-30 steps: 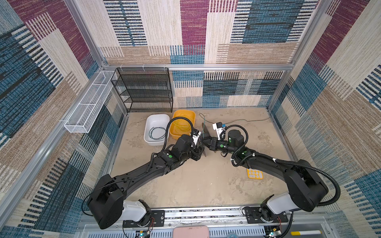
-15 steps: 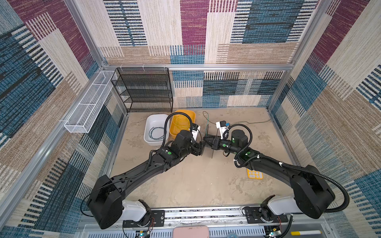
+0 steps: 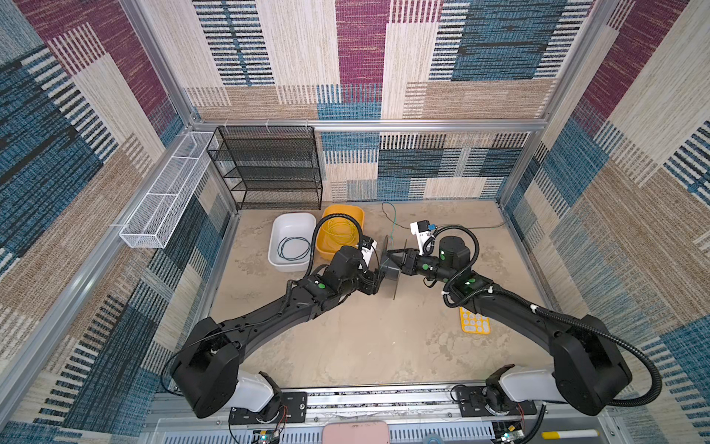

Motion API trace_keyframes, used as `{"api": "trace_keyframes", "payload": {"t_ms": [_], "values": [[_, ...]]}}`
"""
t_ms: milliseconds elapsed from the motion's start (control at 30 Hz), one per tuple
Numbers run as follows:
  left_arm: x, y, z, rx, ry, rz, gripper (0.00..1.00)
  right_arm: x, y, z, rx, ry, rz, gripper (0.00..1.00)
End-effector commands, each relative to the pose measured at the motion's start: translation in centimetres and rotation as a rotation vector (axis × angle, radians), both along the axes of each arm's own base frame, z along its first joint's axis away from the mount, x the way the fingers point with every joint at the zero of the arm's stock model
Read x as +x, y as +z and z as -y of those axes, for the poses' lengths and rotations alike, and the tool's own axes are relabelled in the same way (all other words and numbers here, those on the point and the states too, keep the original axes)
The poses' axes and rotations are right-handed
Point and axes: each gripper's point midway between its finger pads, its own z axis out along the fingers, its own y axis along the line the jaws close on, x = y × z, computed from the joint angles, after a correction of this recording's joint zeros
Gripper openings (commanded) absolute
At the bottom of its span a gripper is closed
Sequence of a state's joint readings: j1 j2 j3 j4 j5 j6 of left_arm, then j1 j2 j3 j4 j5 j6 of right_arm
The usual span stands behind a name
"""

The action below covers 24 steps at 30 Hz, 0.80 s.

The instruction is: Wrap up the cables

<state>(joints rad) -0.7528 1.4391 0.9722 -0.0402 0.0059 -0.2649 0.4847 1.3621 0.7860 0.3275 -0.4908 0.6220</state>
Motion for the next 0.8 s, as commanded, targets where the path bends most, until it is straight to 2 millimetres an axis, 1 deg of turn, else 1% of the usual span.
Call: {"api": "trace_keyframes", "payload": {"t_ms": [0,33,100,200,467,667,767], "values": [[0.4,0.2,0.8,-0.023,-0.016,0.011,0.62,0.5,-0.2,0.5,-0.026,-0.005,0.027,0.00],[0.5,0.0,0.7,-0.019,-0.012,0.010,0.60,0.6,-0.3,0.5,-0.031,-0.004,0.026,0.00],[0.6,0.0,0.8,-0.021,-0.010,0.016,0.51,0.5,-0.3,0.4,-0.025,0.010,0.030,0.00],[0.8,0.2,1.0,-0.015,-0.015,0.026,0.45,0.4,0.1,0.0,-0.009,0.034,0.040,0.00],[1.0,0.3,1.5,-0.002,-0.044,0.033,0.45,0.3,-0.3,-0.7,0.004,0.080,0.025,0.00],[1.3,0.3,1.7,0.012,-0.051,0.039,0.42,0.3,-0.2,-0.6,0.001,0.074,0.030,0.00],[1.4,0.0,1.7,0.024,-0.053,0.035,0.42,0.5,-0.1,-0.5,-0.015,0.066,0.042,0.00]]}}
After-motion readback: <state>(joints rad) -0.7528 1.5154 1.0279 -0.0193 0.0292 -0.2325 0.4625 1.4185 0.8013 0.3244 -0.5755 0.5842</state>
